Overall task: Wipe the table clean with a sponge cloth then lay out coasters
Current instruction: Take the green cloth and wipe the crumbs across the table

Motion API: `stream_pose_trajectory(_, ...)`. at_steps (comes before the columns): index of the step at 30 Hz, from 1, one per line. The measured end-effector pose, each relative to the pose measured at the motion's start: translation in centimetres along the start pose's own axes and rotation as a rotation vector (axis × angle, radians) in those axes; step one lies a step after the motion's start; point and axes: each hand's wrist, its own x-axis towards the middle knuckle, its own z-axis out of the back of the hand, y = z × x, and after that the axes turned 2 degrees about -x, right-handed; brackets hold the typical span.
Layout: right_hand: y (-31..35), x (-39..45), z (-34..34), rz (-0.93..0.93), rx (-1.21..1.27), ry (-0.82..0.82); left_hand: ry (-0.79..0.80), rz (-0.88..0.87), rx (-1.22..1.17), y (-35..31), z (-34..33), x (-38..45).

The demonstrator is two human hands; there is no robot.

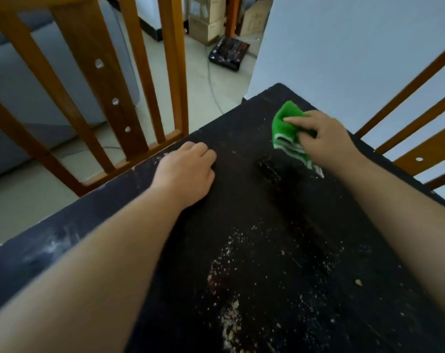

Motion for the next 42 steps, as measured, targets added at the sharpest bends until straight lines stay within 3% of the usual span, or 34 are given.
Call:
stream_pose_trajectory(4, -2.5, 3.6, -0.2, -0.116, -0.086, -0.121, -0.153, 0.119, -0.050, -1.8, -1.6, 1.7)
stream_pose_trajectory(8, -5.3, 6.6, -1.5, -0.256, -0.159, -0.198, -0.145, 0.135, -0.093, -1.4, -2.2, 2.2)
stream_pose_trajectory(12, -5.8, 9.0, -3.8, -0.322, -0.238, -0.148, -0.114, 0.110, -0.083, -1.1, -2.7, 2.7)
stream_pose_trajectory(18, -1.4, 5.9, -6.4, 0.111, -0.288, -0.001, -0.056, 0.072, -0.115, -0.8, -2.9, 3.1)
stream_pose_trajectory(21, 0.0, 0.1, -6.7, 0.346, -0.240, -0.021, -0.048, 0.077, -0.110, -0.6, -2.8, 3.0)
stream_pose_trajectory(25, 0.5, -6.6, -4.5, 0.474, -0.092, 0.110, -0.041, 0.074, -0.101, -0.8, -2.7, 2.8)
stream_pose_trajectory(28, -0.8, -4.9, -2.1, 0.441, -0.139, -0.008, -0.043, 0.086, -0.101, -0.9, -2.7, 2.8)
stream_pose_trajectory(30, -1.8, -1.0, -1.4, 0.273, -0.190, -0.128, -0.044, 0.094, -0.102, -1.0, -2.5, 2.8)
stream_pose_trajectory(33, -3.9, 5.0, -2.1, -0.032, -0.184, -0.121, -0.044, 0.105, -0.117, -1.2, -2.3, 2.7)
stream_pose_trajectory(35, -4.0, 7.8, -3.4, -0.111, -0.212, -0.109, -0.062, 0.116, -0.133, -1.2, -2.1, 2.6)
stream_pose_trajectory(38, -2.3, 9.8, -5.6, -0.082, -0.260, -0.047, -0.083, 0.144, -0.169, -1.3, -2.0, 2.5)
stream_pose_trajectory(42, 1.0, 8.7, -7.2, 0.155, -0.234, 0.050, -0.083, 0.162, -0.187, -1.3, -1.8, 2.3)
